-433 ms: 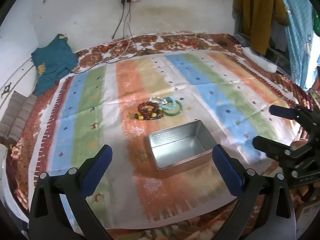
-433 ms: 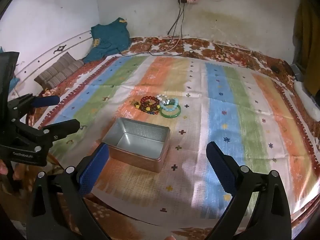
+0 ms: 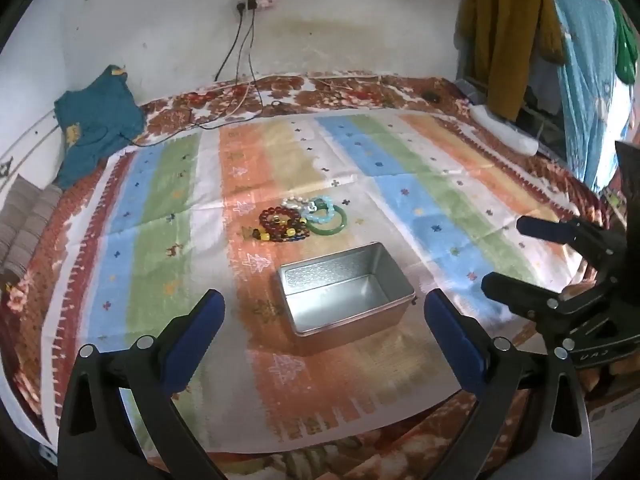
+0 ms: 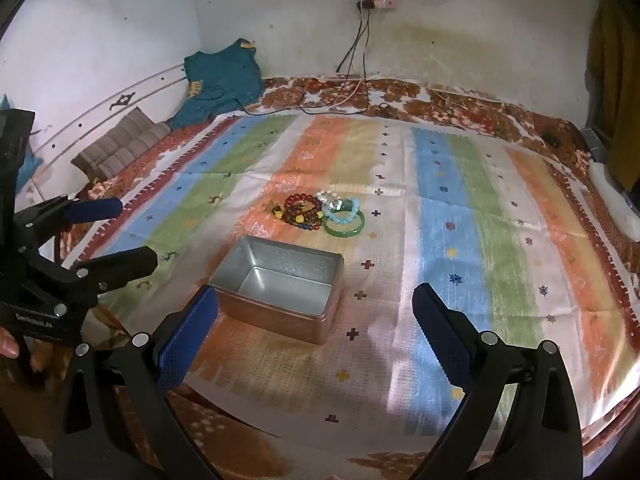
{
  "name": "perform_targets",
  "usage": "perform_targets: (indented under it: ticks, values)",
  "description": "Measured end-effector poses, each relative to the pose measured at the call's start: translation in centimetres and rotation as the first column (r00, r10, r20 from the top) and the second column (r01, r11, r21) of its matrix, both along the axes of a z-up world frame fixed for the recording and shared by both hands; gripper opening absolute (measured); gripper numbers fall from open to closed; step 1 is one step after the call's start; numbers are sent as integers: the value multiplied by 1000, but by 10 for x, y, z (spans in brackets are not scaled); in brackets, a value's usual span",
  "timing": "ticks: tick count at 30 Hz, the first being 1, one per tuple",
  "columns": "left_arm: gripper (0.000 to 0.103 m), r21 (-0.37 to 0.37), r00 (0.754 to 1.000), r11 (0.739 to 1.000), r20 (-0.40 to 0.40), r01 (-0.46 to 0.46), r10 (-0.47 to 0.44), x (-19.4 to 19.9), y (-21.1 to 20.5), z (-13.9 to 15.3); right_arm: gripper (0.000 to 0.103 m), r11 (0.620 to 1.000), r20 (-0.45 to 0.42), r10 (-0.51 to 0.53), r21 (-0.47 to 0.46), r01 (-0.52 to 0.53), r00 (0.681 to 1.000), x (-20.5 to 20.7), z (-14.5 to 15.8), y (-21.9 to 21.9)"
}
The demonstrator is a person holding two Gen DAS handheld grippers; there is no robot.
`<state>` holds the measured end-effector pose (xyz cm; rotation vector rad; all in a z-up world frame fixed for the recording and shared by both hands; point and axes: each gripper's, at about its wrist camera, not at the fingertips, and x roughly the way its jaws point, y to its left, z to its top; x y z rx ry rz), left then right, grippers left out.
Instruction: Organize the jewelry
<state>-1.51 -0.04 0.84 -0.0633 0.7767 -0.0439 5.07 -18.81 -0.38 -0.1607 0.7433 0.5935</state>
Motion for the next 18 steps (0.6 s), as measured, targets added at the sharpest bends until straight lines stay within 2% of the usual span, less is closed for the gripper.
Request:
perform_targets:
  ticks: [7,13,18]
  values:
    - [97,40,1000,999,2,-2,2,-2,-13,5,99,1000,2,-6,-8,6,1000,-4,-2,5]
    - [97,9,1000,1000,-14,-8,8,2,-4,3,99,1000,1,-3,-18,3,1000,-4,-4,9]
    - [97,20,999,999,-20,-40,40,6,-4,6,99,1000,1,4,-14,-4,1000,-6,-3,9]
